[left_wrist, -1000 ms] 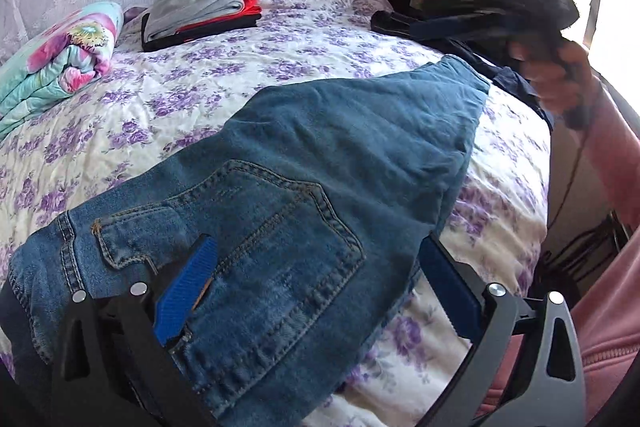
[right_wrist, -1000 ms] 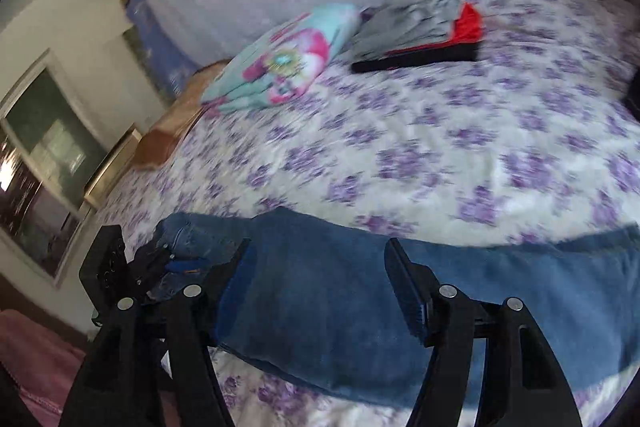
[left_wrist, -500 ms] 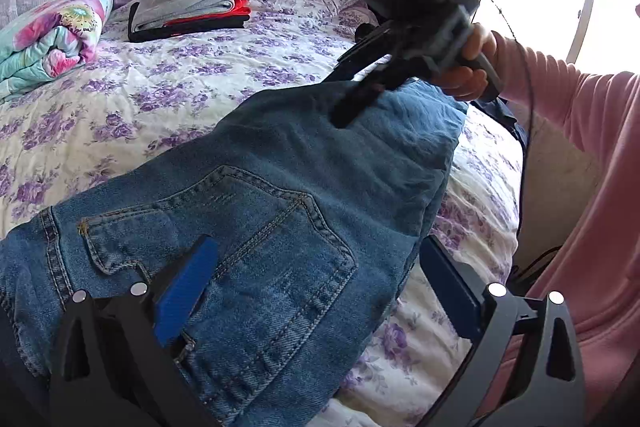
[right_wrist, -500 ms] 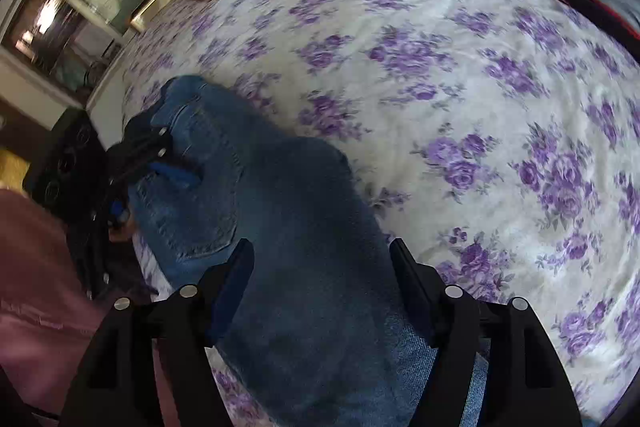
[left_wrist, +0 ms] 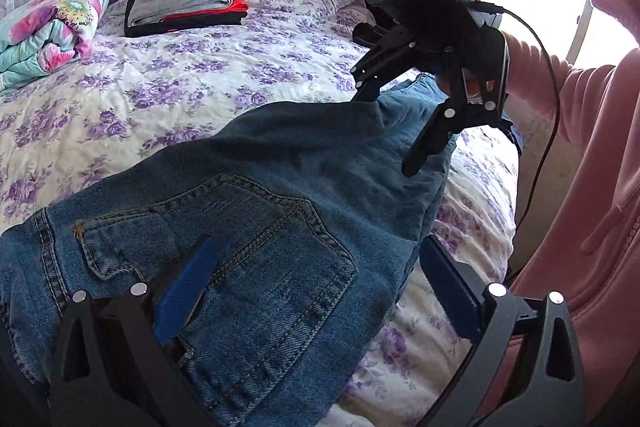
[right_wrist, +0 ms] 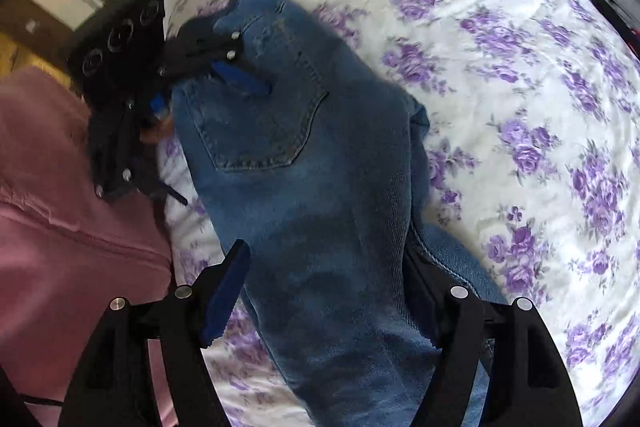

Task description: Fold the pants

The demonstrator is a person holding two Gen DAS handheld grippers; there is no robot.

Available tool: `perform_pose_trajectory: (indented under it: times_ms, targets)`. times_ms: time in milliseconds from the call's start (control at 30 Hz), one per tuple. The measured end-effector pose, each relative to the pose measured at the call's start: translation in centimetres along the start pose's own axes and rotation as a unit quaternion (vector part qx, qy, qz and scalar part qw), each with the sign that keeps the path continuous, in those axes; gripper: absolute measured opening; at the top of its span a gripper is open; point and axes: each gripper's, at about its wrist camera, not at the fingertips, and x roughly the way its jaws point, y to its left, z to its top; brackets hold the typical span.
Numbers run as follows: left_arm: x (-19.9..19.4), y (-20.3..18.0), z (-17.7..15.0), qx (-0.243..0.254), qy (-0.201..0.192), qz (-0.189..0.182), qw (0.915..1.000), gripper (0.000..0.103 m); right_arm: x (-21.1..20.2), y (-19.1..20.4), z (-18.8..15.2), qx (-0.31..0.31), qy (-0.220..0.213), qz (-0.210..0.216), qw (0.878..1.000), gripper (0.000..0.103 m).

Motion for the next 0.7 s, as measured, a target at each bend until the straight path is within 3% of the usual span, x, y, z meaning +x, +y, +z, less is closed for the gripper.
perform_pose_trajectory:
  times_ms: [100, 433, 600, 700]
  targets:
    - [0.0, 0.0, 0.0, 0.0, 0.0, -0.001, 1.0, 0.099, -0.3, 0.3, -0.1, -0.008, -0.003, 0.025, 1.0, 0.083]
    - [0.0, 0.0, 0.0, 0.0, 0.0, 0.0, 1.0, 0.099, 1.2, -0.8, 1.5, 0.013, -0.021, 0.089, 0.996, 0.091]
    - [0.1, 0.2, 0.0, 0.0, 0.0, 0.001, 1.0, 0.099, 2.4, -3.2, 3.3, 0.047, -0.072, 0.139, 0.987, 0.092]
    - [0.1, 0.3, 0.0, 0.0, 0.0, 0.001, 1.0, 0.099, 2.1, -5.5, 4.3, 0.083, -0.132, 0.164, 0.974, 0.092]
